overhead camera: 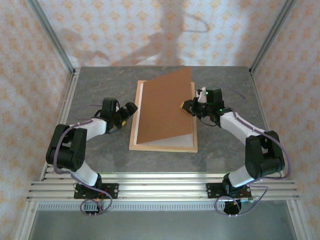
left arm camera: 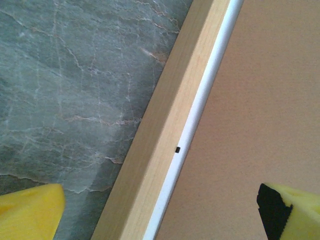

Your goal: Put the photo into the frame

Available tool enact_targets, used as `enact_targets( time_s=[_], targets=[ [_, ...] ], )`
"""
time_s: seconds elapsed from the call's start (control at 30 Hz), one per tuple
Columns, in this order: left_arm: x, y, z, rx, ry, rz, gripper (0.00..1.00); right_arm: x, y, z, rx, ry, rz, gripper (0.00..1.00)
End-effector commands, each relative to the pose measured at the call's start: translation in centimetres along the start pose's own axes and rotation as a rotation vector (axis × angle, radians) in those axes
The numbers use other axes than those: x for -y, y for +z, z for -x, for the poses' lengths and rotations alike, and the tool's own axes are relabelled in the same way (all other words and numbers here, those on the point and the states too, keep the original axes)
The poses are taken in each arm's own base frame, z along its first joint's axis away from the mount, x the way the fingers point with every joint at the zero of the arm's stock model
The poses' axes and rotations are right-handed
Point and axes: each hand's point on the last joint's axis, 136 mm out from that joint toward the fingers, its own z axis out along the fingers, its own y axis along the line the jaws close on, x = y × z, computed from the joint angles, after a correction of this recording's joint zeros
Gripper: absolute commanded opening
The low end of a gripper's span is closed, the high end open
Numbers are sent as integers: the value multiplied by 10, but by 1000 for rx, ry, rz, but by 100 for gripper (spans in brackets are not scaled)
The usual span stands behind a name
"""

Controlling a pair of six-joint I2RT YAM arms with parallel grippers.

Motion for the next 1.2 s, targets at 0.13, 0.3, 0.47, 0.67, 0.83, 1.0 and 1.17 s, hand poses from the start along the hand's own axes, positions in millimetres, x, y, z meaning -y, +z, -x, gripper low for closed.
enact_targets(
  time_s=[0.13,0.3,0.47,0.67,0.83,1.0,1.17],
  targets=[
    [1,5,-13,-21,-1,-18,100,6,2,-18,-65,-4,2,0],
    [3,9,-18,-32,1,-26,100,11,5,-21,-66,7,-9,0],
    [8,13,-27,-55,13,-39,100,20,12,-21,-63,12,-29,0],
    [13,14,-39,-75,14,-53,100,29,22,-24,-72,18,-41,0],
    [18,16,-52,-99,21,-61,99,34,30,-28,-84,25,-49,0],
    [22,19,-60,-114,21,-70,99,45,38,-33,-102,31,-80,0],
    [29,19,-68,-122,31,-86,98,65,43,-37,-122,27,-154,0]
  ],
)
